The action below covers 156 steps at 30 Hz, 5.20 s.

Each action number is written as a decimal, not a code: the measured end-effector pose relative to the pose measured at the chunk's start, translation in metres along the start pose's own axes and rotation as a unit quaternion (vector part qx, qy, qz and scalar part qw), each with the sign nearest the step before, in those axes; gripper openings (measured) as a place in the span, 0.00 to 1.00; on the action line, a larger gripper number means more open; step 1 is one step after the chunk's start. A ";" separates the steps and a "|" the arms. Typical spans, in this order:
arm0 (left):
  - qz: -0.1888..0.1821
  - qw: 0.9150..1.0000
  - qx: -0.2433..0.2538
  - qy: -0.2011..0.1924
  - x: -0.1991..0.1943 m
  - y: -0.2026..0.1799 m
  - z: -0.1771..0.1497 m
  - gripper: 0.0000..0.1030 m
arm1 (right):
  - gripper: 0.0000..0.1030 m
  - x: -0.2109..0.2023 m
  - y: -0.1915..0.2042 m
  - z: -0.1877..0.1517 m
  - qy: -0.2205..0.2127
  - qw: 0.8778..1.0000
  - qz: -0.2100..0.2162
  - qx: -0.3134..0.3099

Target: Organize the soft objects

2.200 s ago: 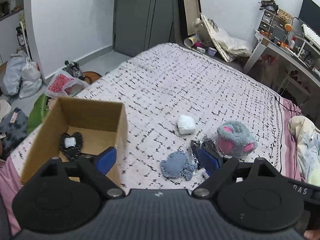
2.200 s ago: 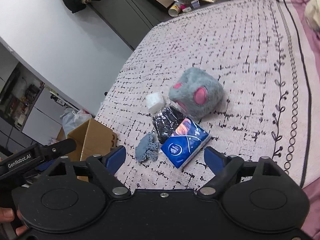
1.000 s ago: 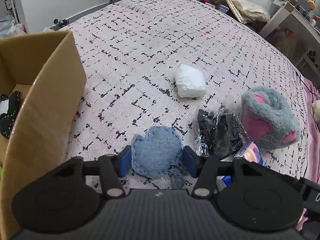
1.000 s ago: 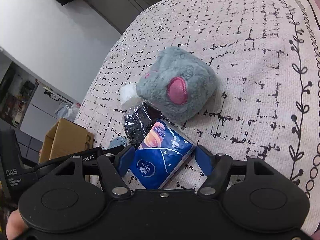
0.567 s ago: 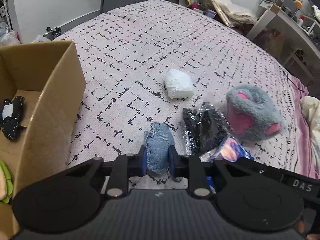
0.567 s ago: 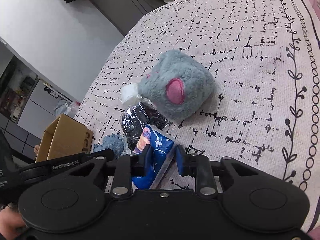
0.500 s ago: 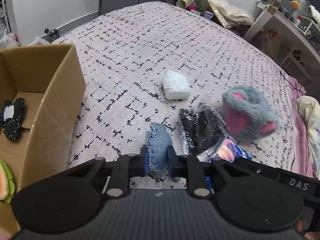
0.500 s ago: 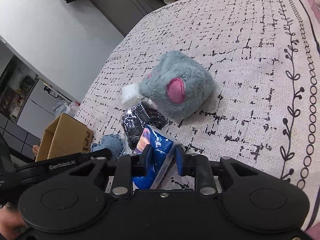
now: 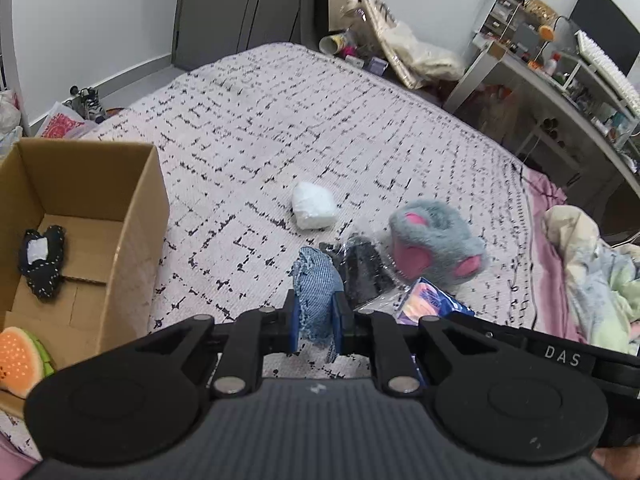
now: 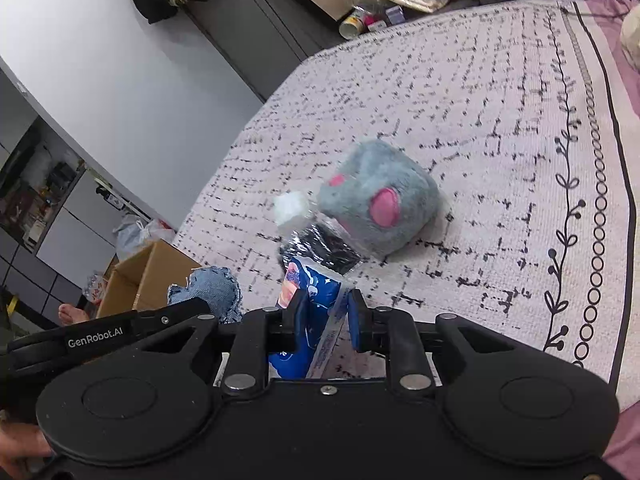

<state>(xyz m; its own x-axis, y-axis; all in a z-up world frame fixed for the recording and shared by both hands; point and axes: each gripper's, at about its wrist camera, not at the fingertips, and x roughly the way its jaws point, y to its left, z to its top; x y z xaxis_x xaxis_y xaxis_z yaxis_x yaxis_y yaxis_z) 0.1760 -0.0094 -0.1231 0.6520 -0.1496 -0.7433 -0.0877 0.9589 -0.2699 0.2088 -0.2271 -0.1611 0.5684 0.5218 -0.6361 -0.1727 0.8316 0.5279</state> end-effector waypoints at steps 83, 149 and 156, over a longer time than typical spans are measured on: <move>0.026 0.985 -0.168 -0.040 -0.110 0.196 0.004 0.51 | 0.20 0.047 0.243 -0.044 0.013 0.987 -0.002 -0.158; 0.038 0.997 -0.050 -0.049 -0.063 0.009 0.056 0.99 | 0.85 -0.023 0.051 0.080 -0.040 0.996 -0.056 -0.064; 0.068 0.997 -0.002 -0.037 -0.043 -0.025 0.064 0.99 | 0.86 -0.010 0.013 0.078 -0.058 0.997 -0.044 -0.036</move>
<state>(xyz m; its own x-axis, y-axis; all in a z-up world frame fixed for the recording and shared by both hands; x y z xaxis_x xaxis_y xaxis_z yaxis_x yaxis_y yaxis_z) 0.1987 -0.0110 -0.0452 0.6877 0.0002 -0.7260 -0.1817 0.9682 -0.1718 0.2638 -0.2358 -0.1039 0.6720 0.4245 -0.6068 -0.1726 0.8866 0.4291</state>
